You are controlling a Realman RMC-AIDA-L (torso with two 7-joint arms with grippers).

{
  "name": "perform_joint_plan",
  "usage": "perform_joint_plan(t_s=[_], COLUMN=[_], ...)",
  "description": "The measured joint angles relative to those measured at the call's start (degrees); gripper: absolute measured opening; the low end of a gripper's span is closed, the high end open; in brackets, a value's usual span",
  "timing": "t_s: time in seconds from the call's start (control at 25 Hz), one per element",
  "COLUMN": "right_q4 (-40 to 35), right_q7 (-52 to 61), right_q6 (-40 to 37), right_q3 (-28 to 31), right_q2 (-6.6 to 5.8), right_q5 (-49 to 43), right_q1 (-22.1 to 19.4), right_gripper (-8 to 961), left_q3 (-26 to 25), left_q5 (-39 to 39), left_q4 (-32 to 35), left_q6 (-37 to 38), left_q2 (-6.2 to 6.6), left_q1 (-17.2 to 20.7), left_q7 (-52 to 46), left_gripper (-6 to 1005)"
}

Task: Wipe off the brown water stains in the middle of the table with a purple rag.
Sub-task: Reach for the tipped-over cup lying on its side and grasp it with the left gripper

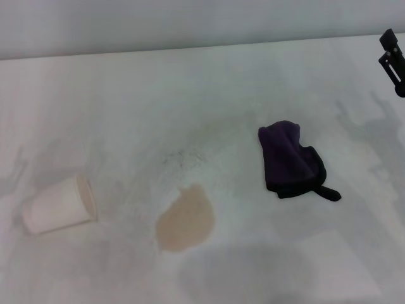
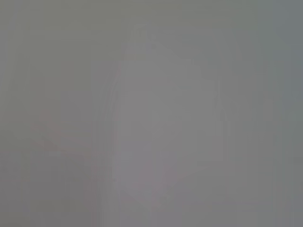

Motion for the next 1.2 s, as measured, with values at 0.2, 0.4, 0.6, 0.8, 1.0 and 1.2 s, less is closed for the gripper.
perform_joint_plan(t_s=[0.2, 0.4, 0.6, 0.8, 1.0, 1.2], right_q4=[-0.1, -0.3, -0.5, -0.6, -0.6, -1.4], right_q7=[0.0, 0.0, 0.0, 0.0, 0.0, 0.0], right_q6=[0.0, 0.0, 0.4, 0.6, 0.9, 2.8], right_q3=[0.1, 0.0, 0.1, 0.1, 0.1, 0.2], right_q2=[-0.07, -0.15, -0.18, -0.28, -0.3, -0.36], right_q5=[0.0, 0.0, 0.0, 0.2, 0.3, 0.3], right_q1=[-0.3, -0.4, 0.0, 0.2, 0.3, 0.5], right_gripper=[810, 810, 809, 809, 809, 810], left_q3=[0.0, 0.0, 0.0, 0.0, 0.0, 0.0], left_q5=[0.1, 0.1, 0.1, 0.1, 1.9, 6.9], left_q4=[0.0, 0.2, 0.2, 0.2, 1.0, 6.8], left_q6=[-0.3, -0.1, -0.2, -0.3, -2.9, -8.3], left_q2=[0.12, -0.03, -0.06, -0.05, 0.56, 0.96], left_q1=[-0.3, -0.5, -0.7, -1.3, -1.7, -0.7], left_q7=[-0.7, -0.7, -0.7, -1.0, -7.0, -14.3], left_gripper=[887, 888, 890, 890, 890, 889])
